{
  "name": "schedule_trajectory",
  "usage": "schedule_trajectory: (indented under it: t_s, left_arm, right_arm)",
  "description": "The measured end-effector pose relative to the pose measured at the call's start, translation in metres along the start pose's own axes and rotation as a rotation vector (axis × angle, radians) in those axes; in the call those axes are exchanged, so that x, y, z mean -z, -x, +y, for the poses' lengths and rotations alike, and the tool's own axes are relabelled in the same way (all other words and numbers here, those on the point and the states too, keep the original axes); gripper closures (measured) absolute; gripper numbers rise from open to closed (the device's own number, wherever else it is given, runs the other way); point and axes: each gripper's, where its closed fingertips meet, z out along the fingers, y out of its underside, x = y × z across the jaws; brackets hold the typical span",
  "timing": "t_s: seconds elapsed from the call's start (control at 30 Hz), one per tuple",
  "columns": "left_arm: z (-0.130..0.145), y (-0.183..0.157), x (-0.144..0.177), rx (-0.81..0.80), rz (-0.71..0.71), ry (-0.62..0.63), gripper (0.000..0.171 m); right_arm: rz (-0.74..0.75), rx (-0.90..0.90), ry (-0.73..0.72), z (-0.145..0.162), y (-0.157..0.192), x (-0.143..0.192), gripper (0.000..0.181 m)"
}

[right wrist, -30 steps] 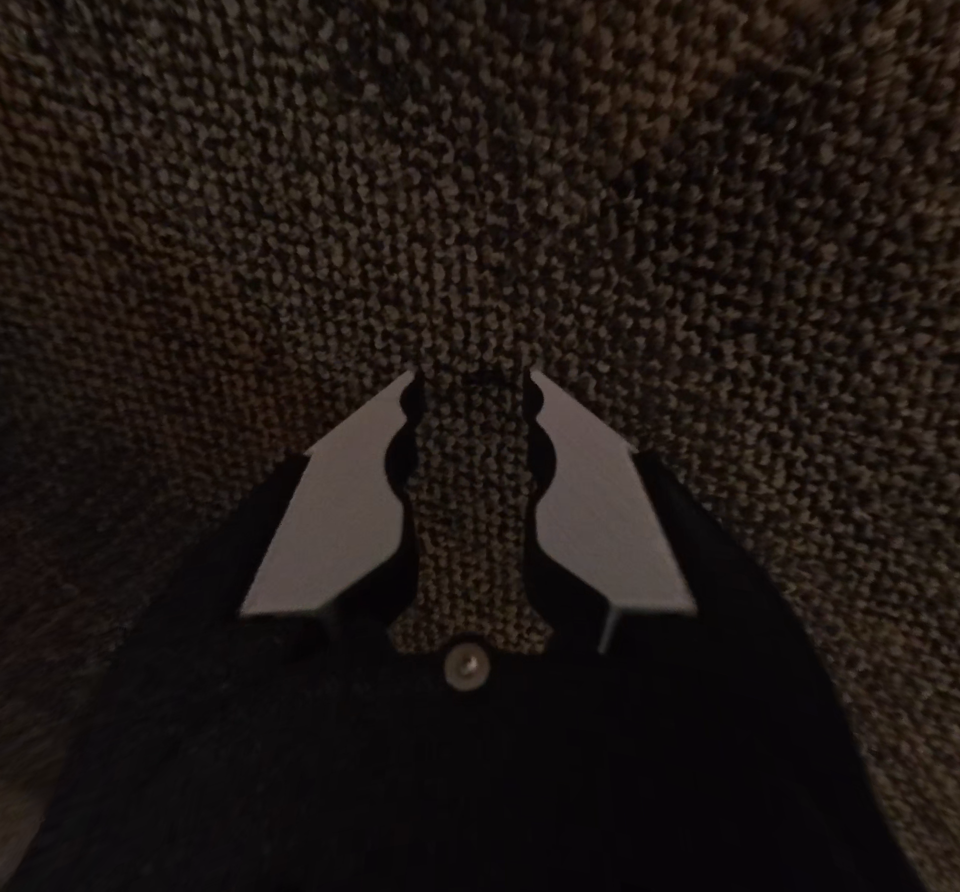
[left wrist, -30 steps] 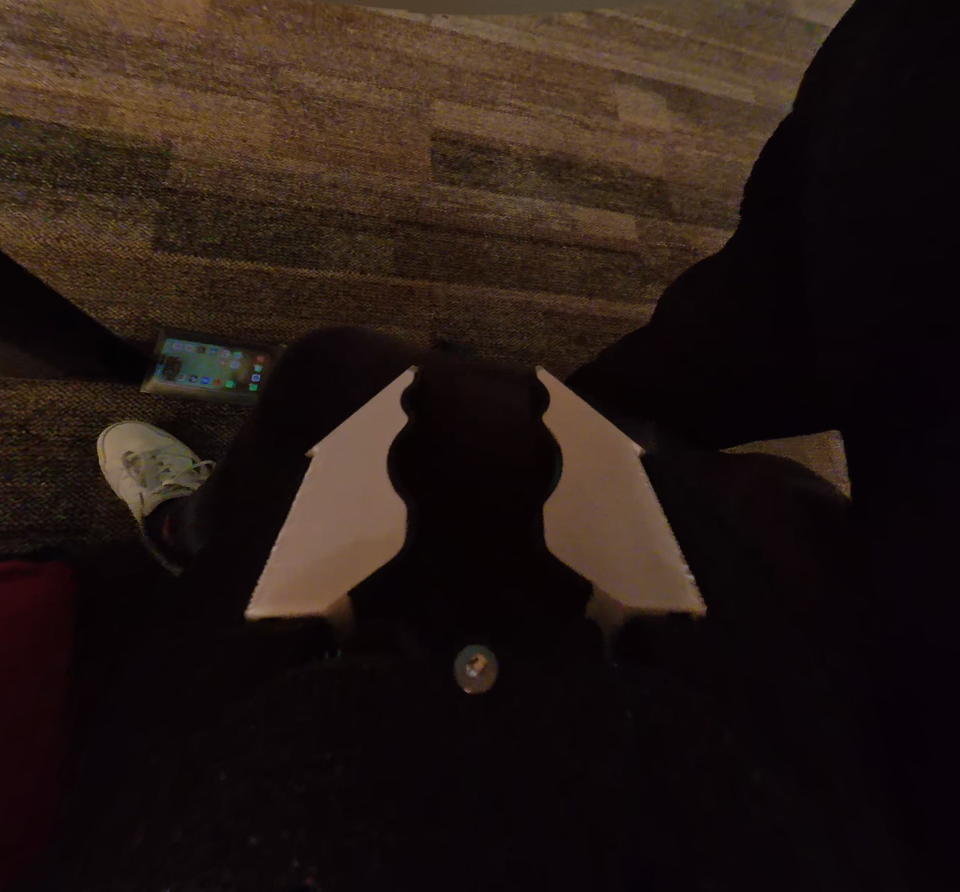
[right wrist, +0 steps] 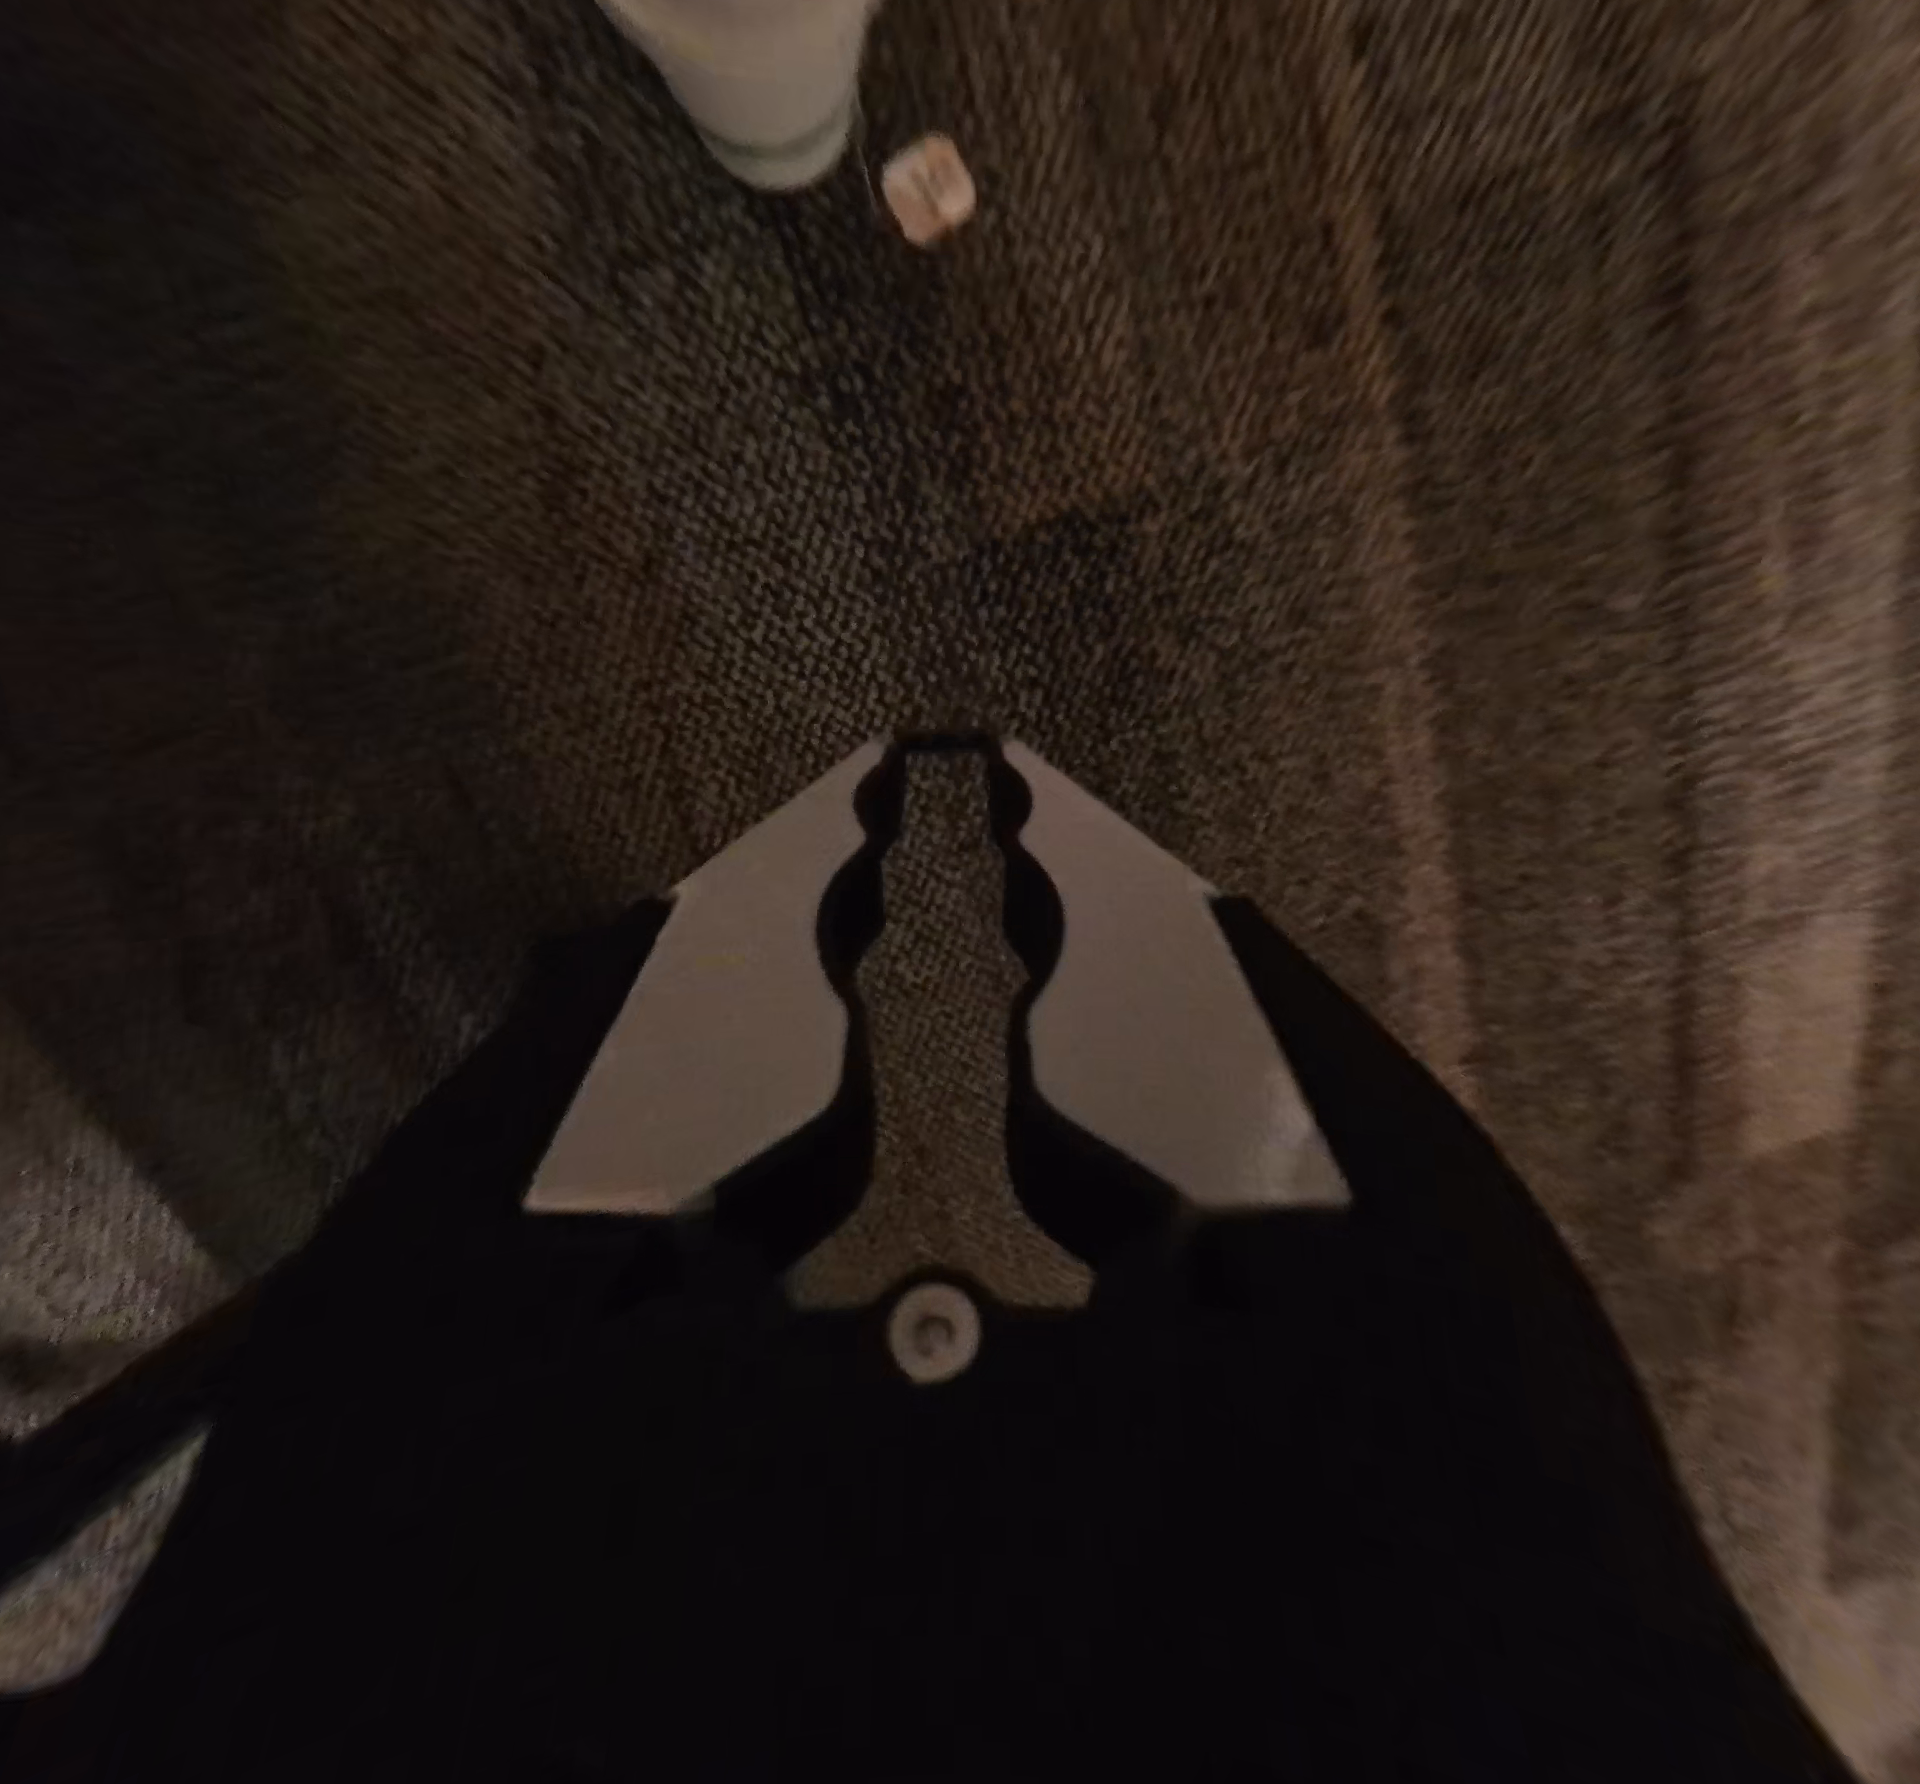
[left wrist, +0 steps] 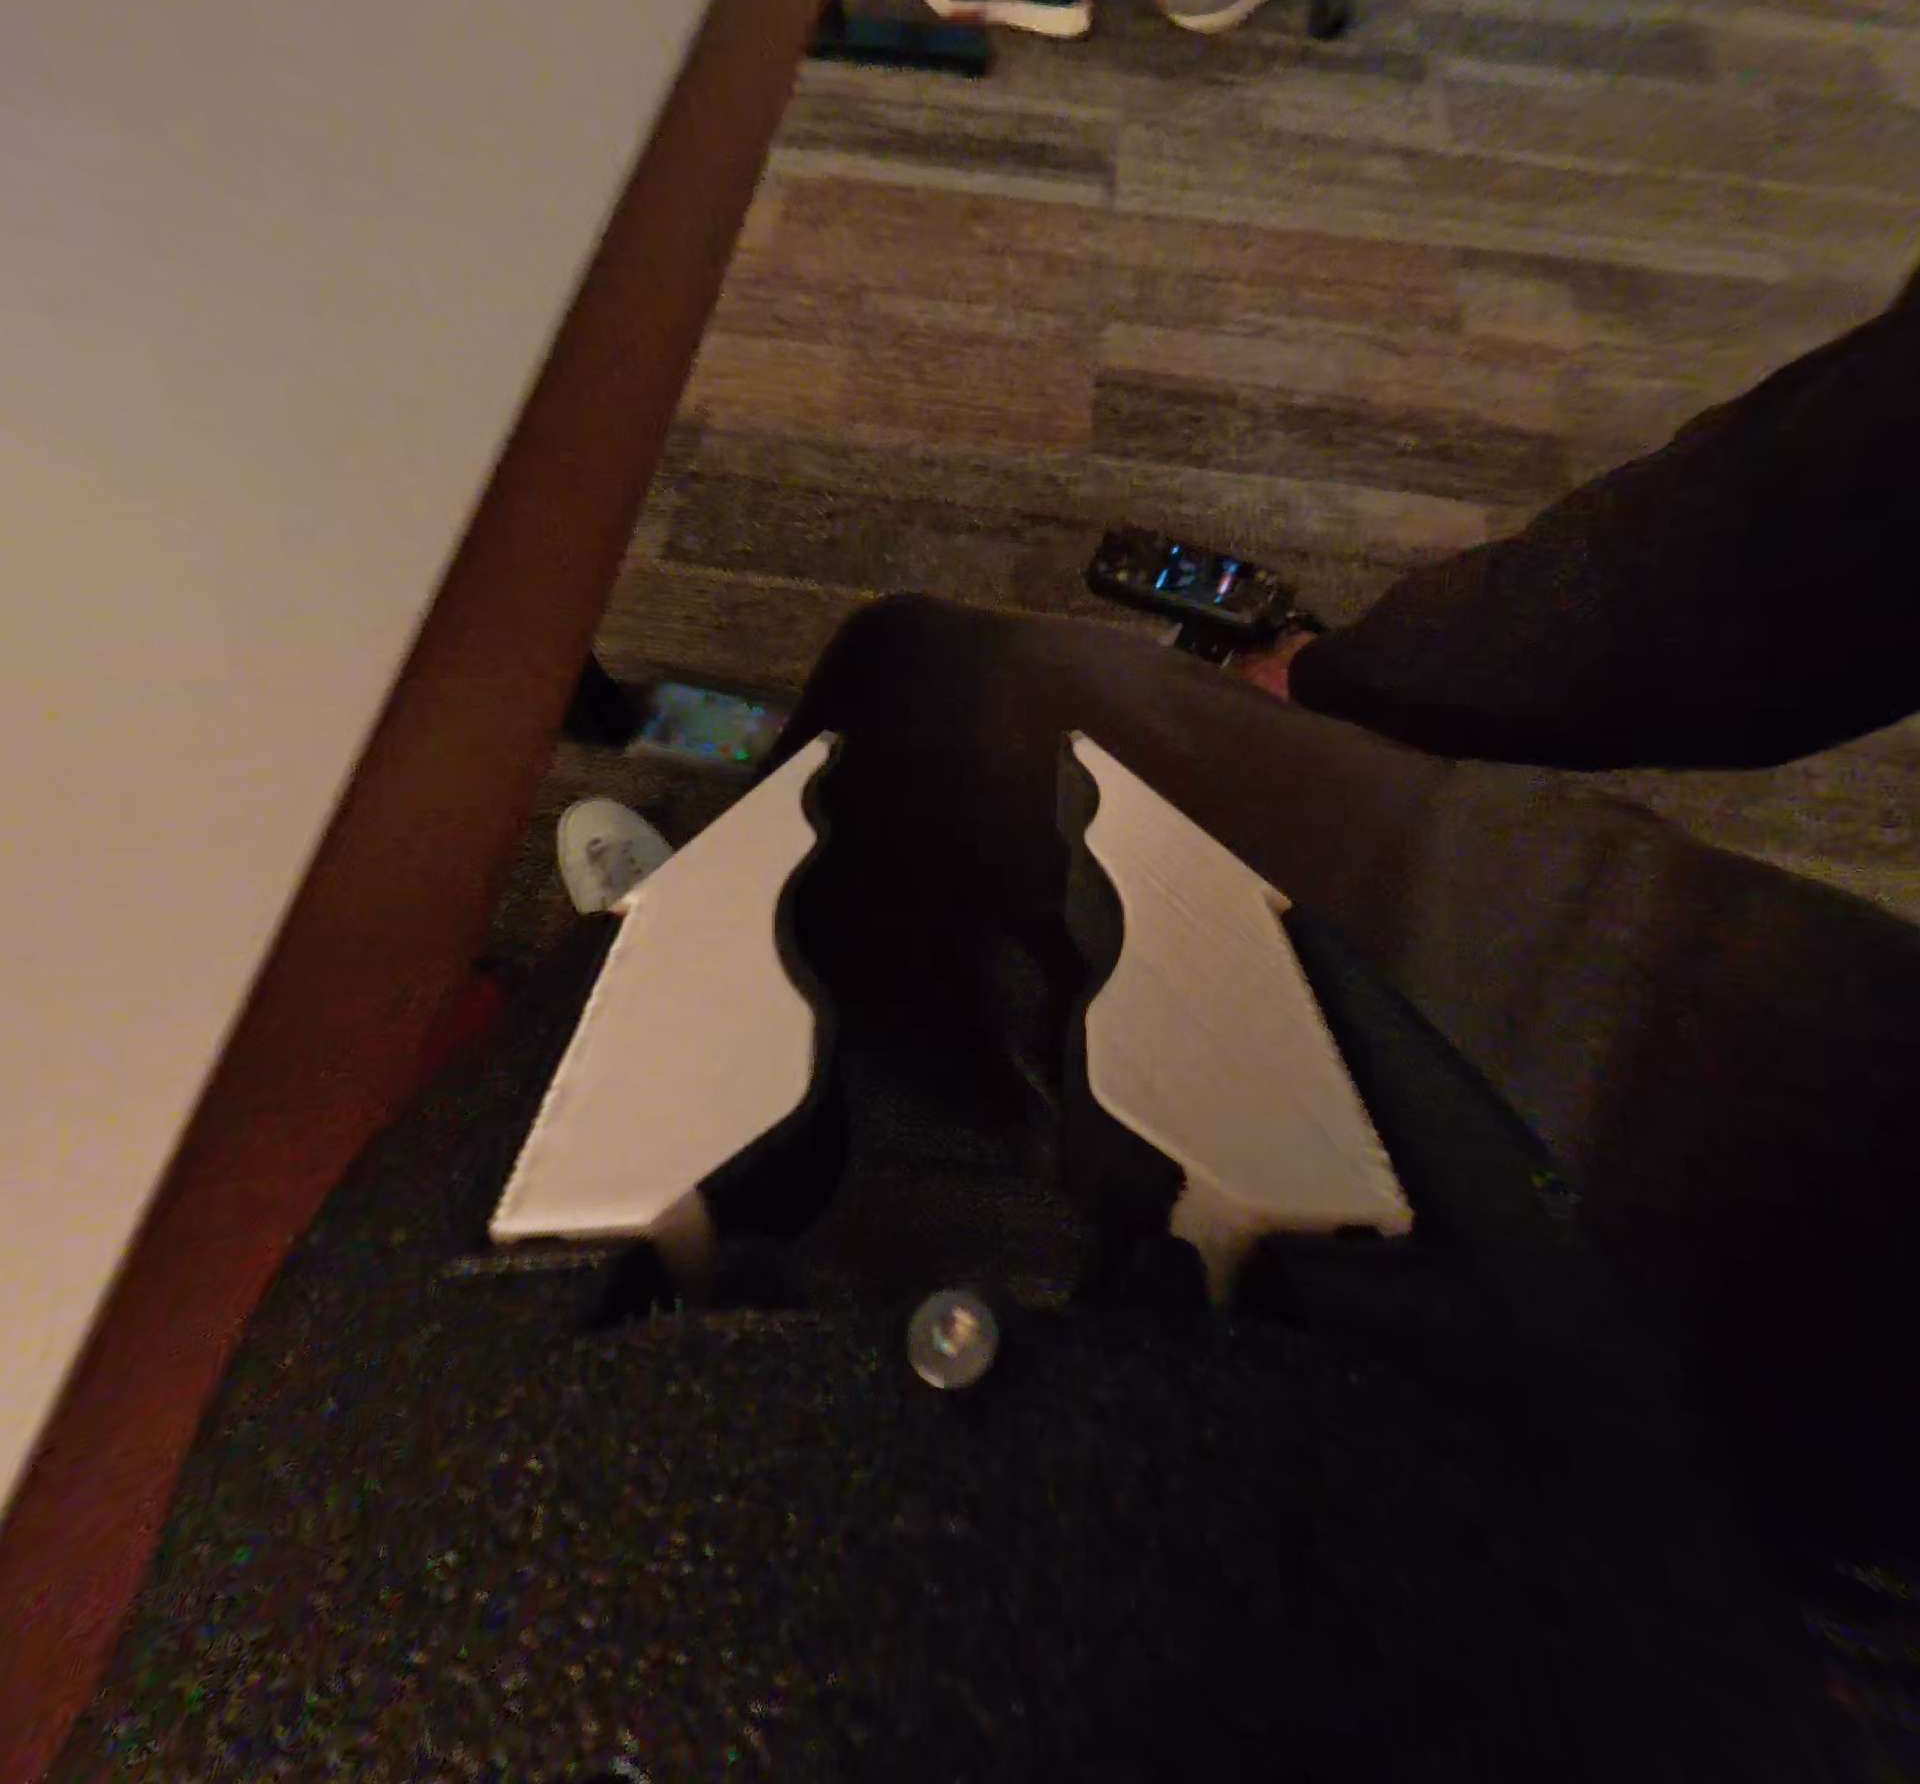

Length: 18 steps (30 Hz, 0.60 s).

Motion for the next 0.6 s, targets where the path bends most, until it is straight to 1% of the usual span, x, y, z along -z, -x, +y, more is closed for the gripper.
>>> schedule_trajectory:
  t_s: [0.1,0.13,0.2,0.3,0.37,0.4,0.43,0.47,0.53,0.6]
  left_arm:
    - [-0.004,-0.001,0.046,0.023,-0.053,-0.074,0.132]
    - [-0.003,0.000,0.061,0.020,-0.081,-0.097,0.132]
    - [0.001,0.007,0.090,0.008,-0.154,-0.140,0.132]
    - [0.011,0.018,0.125,0.012,-0.238,-0.201,0.133]
    - [0.016,0.024,0.144,0.044,-0.261,-0.234,0.133]
    - [0.016,0.027,0.152,0.063,-0.266,-0.255,0.132]
    - [0.015,0.030,0.160,0.083,-0.271,-0.278,0.132]
    - [0.013,0.034,0.168,0.104,-0.274,-0.299,0.133]
    - [0.009,0.042,0.182,0.140,-0.280,-0.340,0.132]
    - [0.008,0.053,0.196,0.158,-0.298,-0.369,0.133]
  right_arm:
    - [-0.035,0.088,-0.129,-0.046,0.002,0.087,0.165]
    - [-0.029,0.131,-0.200,-0.066,0.003,0.122,0.165]
    - [-0.013,0.216,-0.376,-0.109,0.013,0.203,0.165]
    - [-0.074,0.280,-0.684,-0.171,0.055,0.343,0.166]
    - [-0.128,0.334,-0.887,-0.204,0.096,0.435,0.166]
    - [-0.154,0.374,-0.969,-0.217,0.119,0.473,0.166]
    - [-0.183,0.433,-1.028,-0.228,0.145,0.503,0.165]
    - [-0.214,0.507,-1.052,-0.238,0.172,0.524,0.165]
    - [-0.297,0.645,-1.015,-0.255,0.225,0.540,0.165]
    - [-0.392,0.712,-0.961,-0.278,0.266,0.545,0.165]
